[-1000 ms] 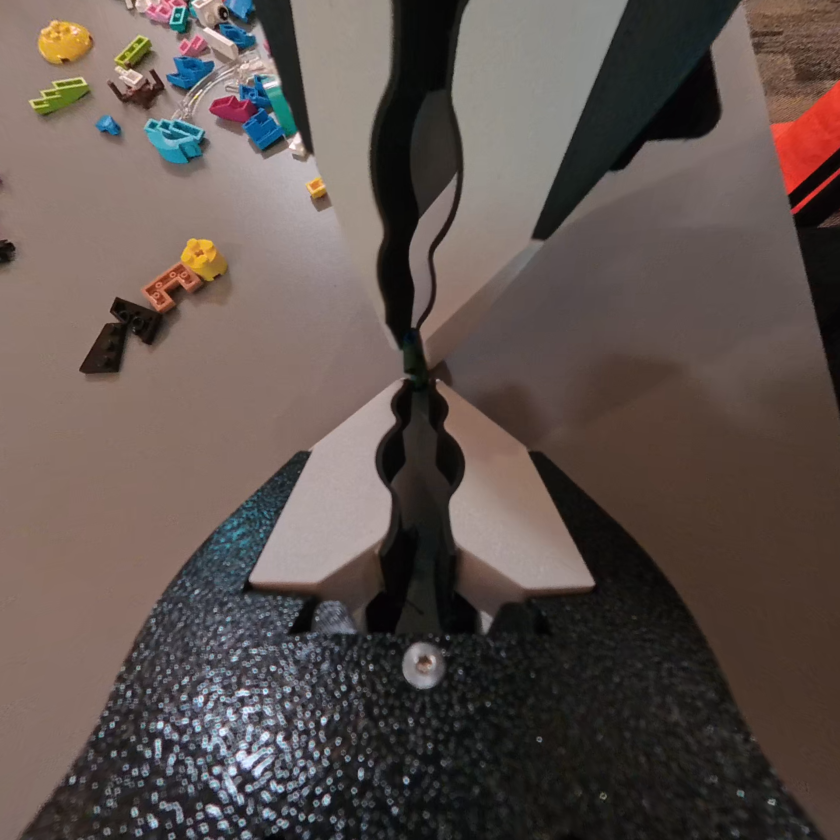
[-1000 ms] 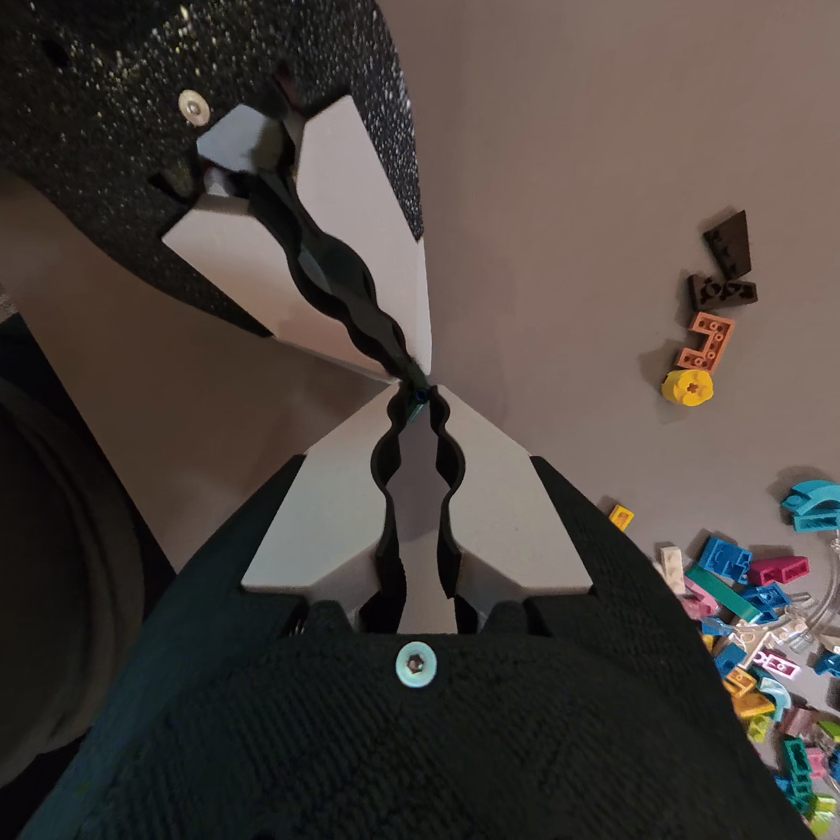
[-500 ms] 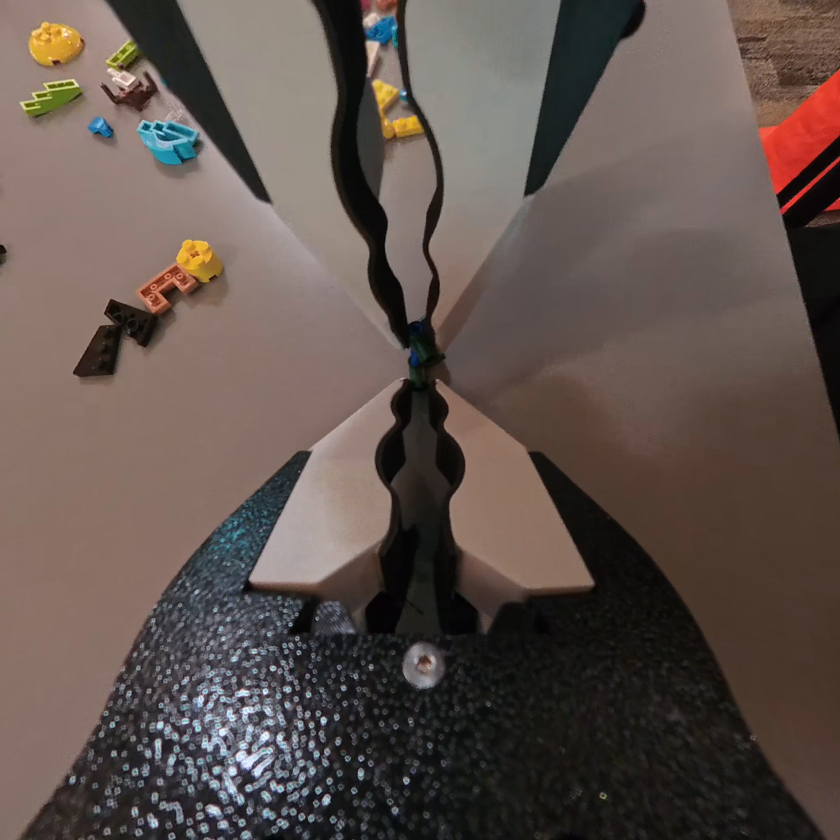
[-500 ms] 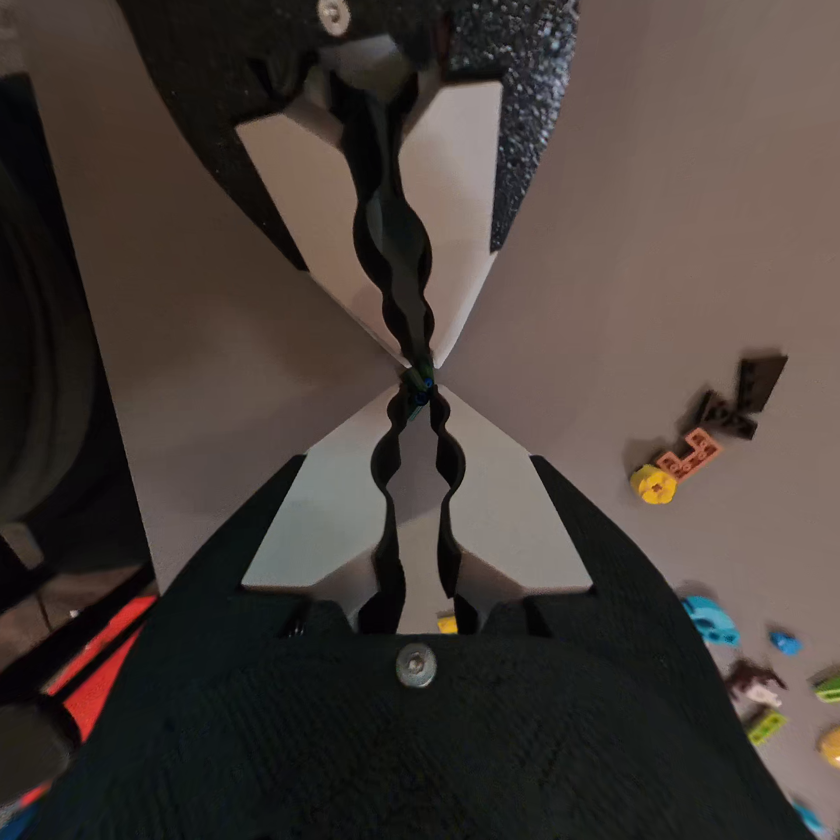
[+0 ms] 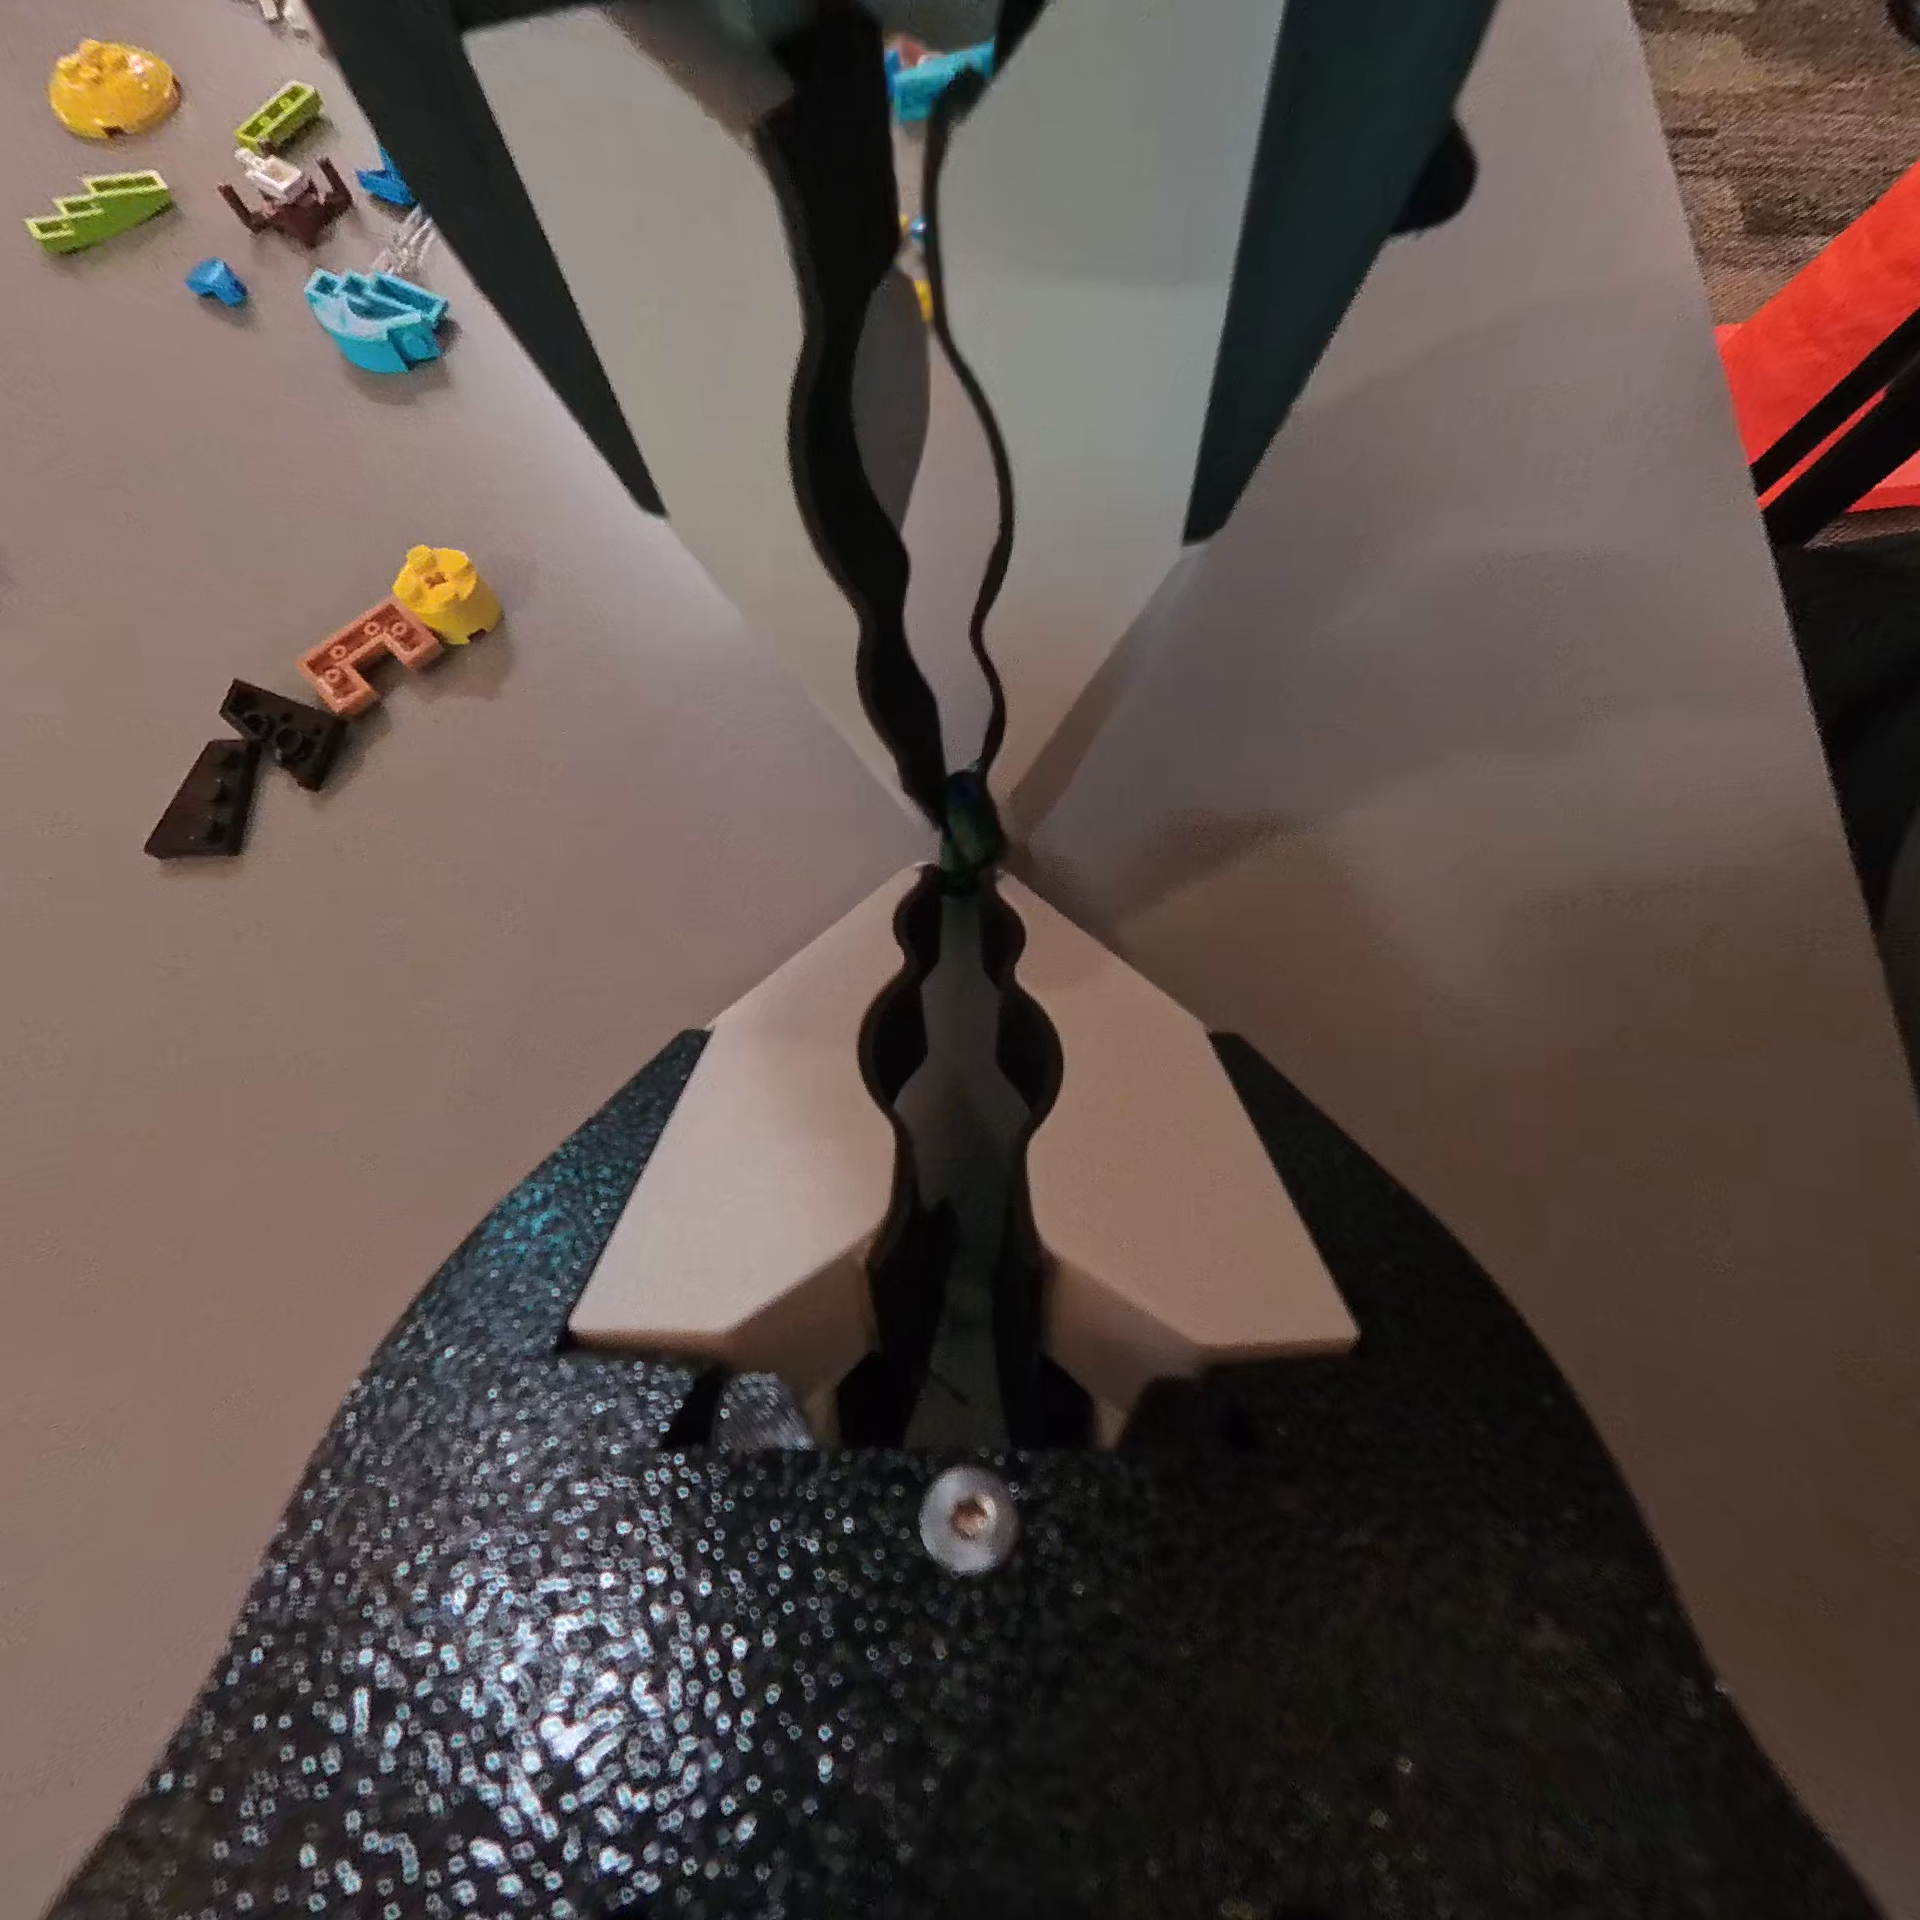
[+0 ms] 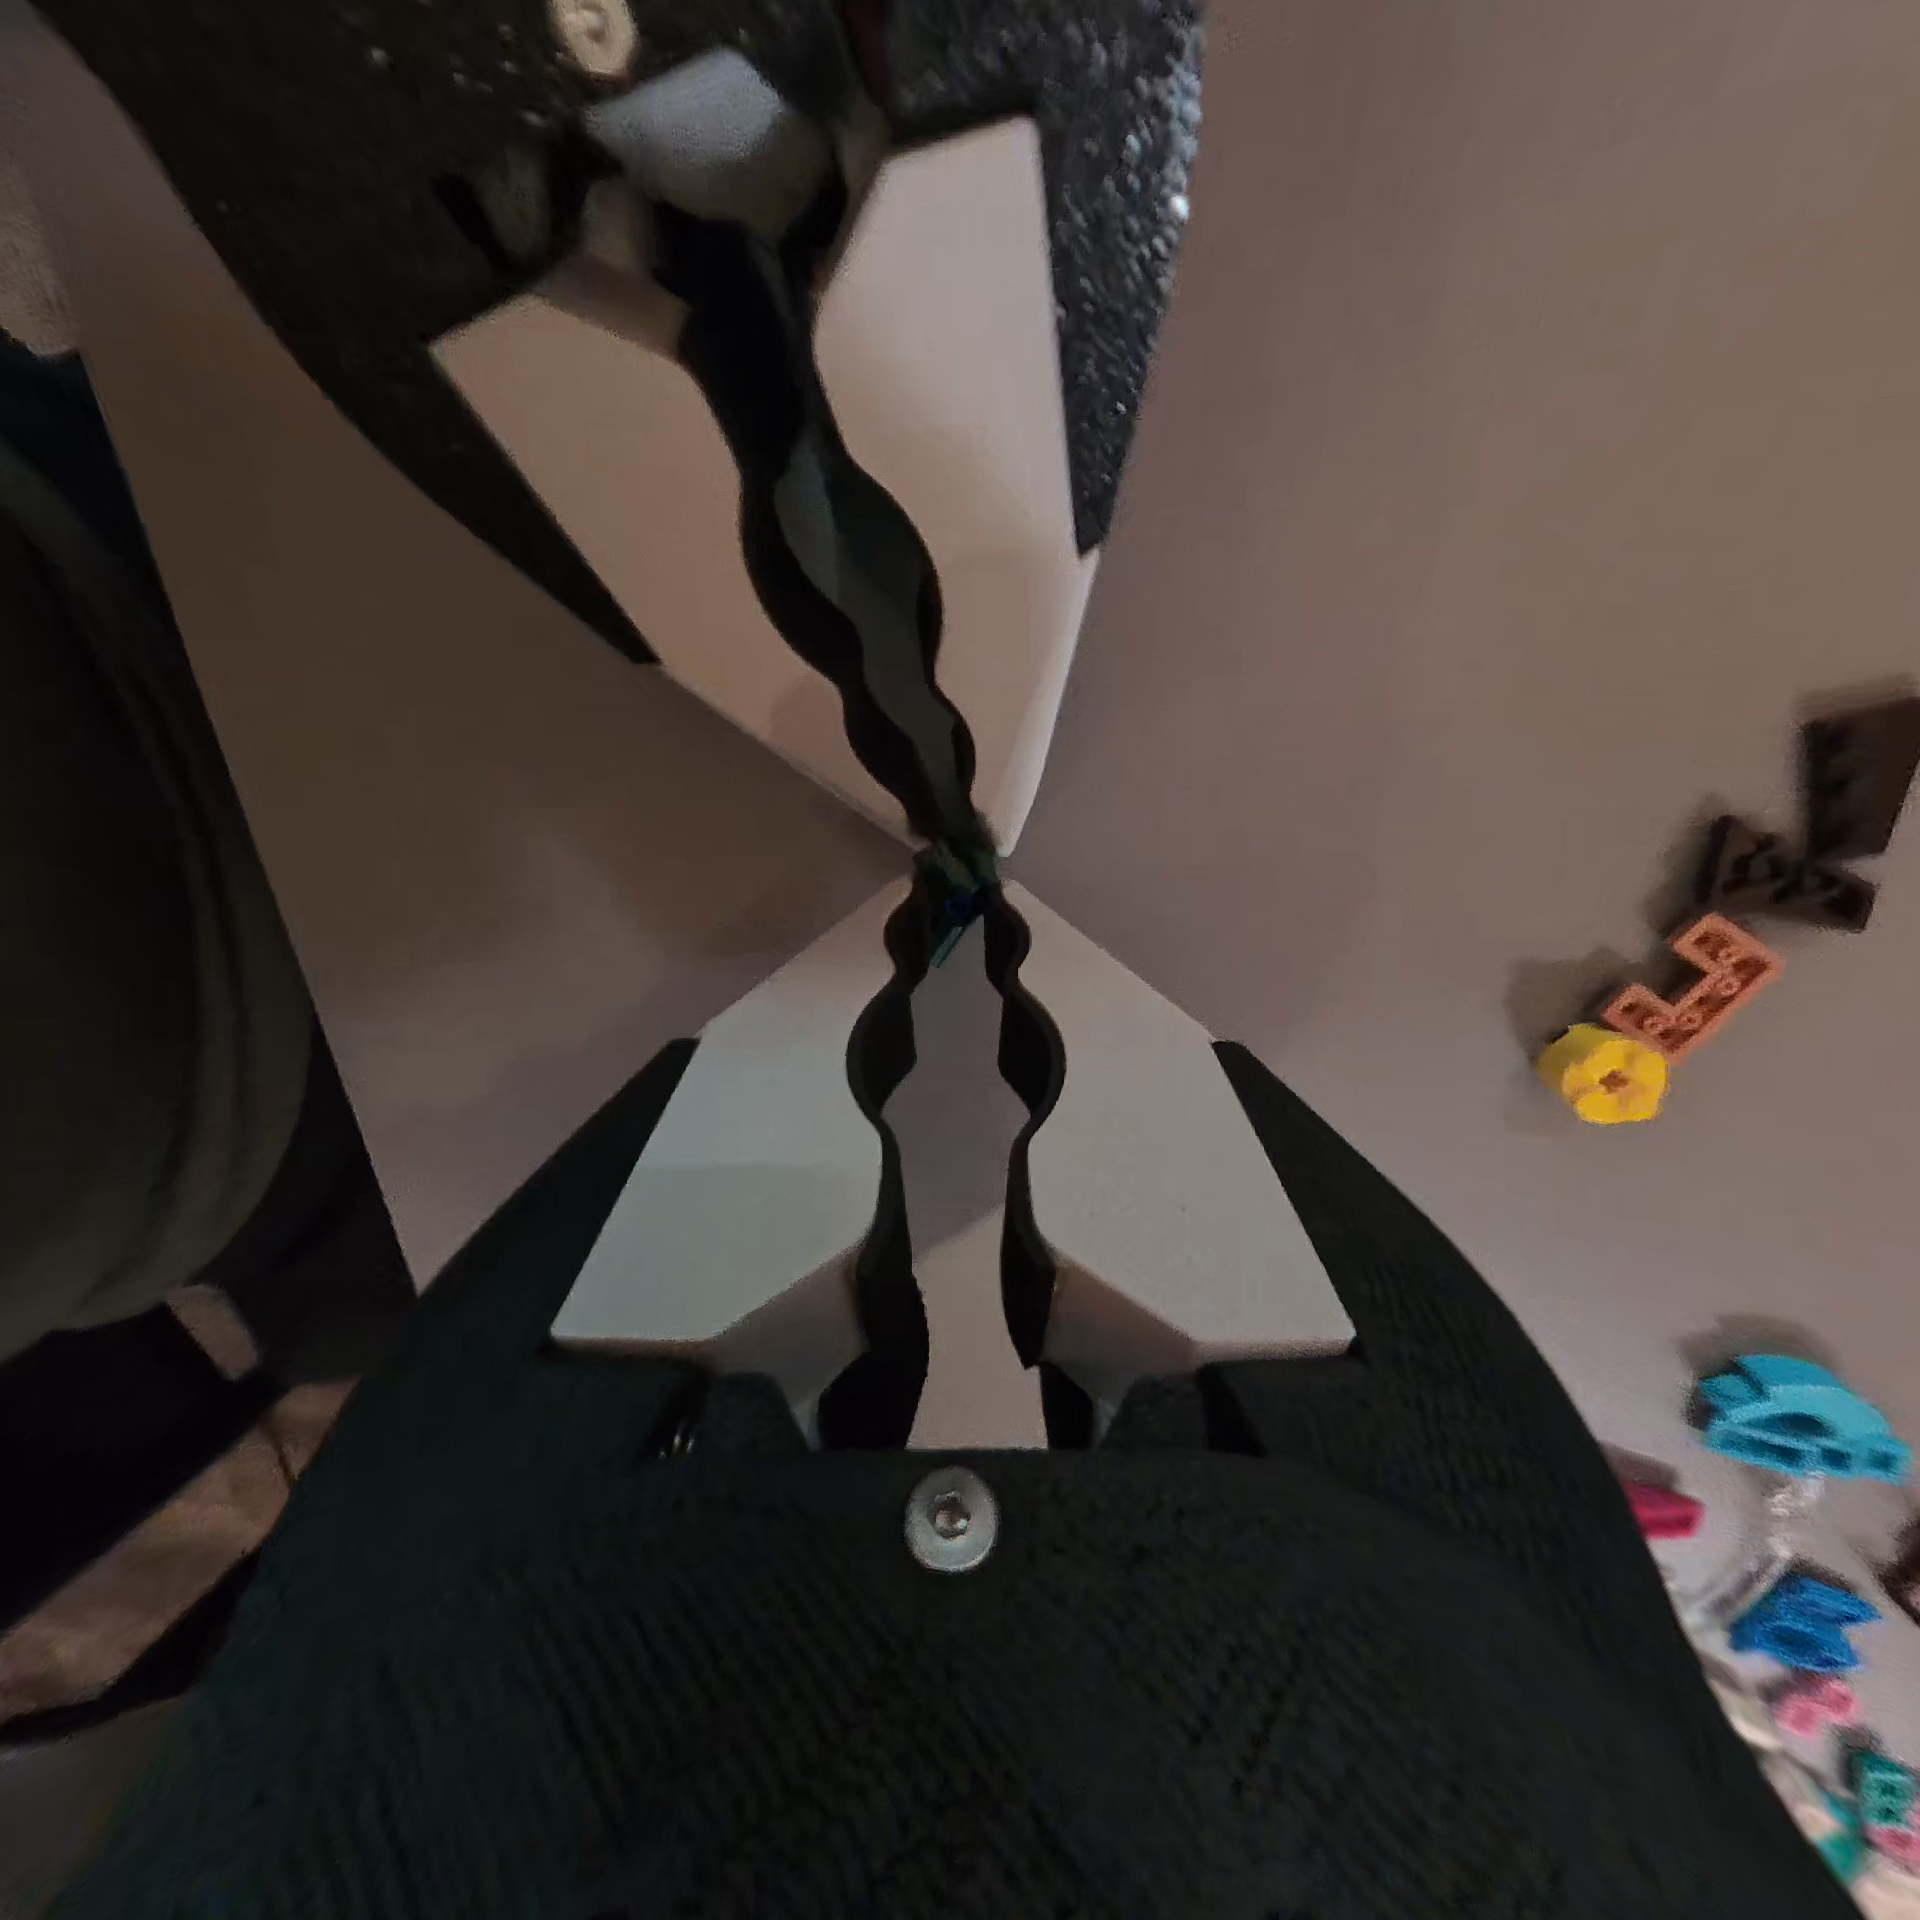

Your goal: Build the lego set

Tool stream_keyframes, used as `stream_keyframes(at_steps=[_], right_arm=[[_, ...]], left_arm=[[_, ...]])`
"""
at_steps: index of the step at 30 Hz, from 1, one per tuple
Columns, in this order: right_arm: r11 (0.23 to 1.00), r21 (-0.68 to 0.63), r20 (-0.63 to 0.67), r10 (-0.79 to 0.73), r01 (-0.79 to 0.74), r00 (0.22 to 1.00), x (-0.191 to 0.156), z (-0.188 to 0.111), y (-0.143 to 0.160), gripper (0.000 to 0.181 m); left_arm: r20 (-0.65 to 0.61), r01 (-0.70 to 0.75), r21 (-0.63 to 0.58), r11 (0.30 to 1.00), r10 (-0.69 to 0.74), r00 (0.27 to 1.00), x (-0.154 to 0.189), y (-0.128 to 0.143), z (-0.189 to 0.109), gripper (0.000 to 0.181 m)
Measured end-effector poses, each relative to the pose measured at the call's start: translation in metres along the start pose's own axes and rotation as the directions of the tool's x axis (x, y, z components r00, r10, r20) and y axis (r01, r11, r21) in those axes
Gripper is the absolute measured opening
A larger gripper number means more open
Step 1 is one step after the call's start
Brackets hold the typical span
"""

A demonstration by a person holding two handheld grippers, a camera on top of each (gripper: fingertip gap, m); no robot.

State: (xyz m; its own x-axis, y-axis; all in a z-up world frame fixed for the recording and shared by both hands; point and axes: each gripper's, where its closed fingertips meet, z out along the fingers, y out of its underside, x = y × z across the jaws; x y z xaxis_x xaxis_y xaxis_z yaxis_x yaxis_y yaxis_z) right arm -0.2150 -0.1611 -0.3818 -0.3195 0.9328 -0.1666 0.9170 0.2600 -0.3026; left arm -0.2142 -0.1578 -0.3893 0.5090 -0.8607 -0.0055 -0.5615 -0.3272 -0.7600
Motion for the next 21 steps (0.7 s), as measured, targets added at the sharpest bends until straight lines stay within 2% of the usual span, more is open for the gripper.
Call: stream_keyframes(at_steps=[1,8,10,12,15,18,21], right_arm=[[1.0,0.017,0.0,0.024,-0.023,1.0,0.0,0.0,-0.001,0.008],[0.98,0.165,-0.013,0.112,-0.109,0.994,0.001,-0.002,-0.001,0.008],[0.945,0.29,0.022,0.151,-0.151,0.988,0.003,-0.009,-0.005,0.008],[0.841,0.492,0.111,0.196,-0.225,0.974,0.005,-0.027,-0.018,0.008],[0.595,0.757,0.231,0.142,-0.27,0.962,0.005,-0.065,-0.039,0.008],[0.369,0.897,0.244,0.042,-0.242,0.969,0.004,-0.097,-0.055,0.008],[0.176,0.97,0.168,-0.003,-0.165,0.986,0.011,-0.121,-0.07,0.008]], left_arm=[[0.005,-0.007,0.0,1.0,0.007,1.0,0.0,0.0,0.0,0.005],[0.003,-0.014,0.021,1.0,0.013,1.0,0.0,-0.001,-0.002,0.005],[0.03,-0.035,0.029,0.999,0.034,0.999,-0.006,-0.001,-0.008,0.027],[0.034,-0.009,0.129,0.992,0.005,0.999,-0.013,-0.013,-0.021,0.039],[0.041,0.036,0.353,0.935,-0.054,0.998,-0.025,-0.04,-0.052,0.05],[0.044,0.038,0.541,0.84,-0.074,0.996,-0.032,-0.062,-0.083,0.058],[0.211,-0.111,0.655,0.747,-0.04,0.977,-0.039,-0.081,-0.11,0.062]])
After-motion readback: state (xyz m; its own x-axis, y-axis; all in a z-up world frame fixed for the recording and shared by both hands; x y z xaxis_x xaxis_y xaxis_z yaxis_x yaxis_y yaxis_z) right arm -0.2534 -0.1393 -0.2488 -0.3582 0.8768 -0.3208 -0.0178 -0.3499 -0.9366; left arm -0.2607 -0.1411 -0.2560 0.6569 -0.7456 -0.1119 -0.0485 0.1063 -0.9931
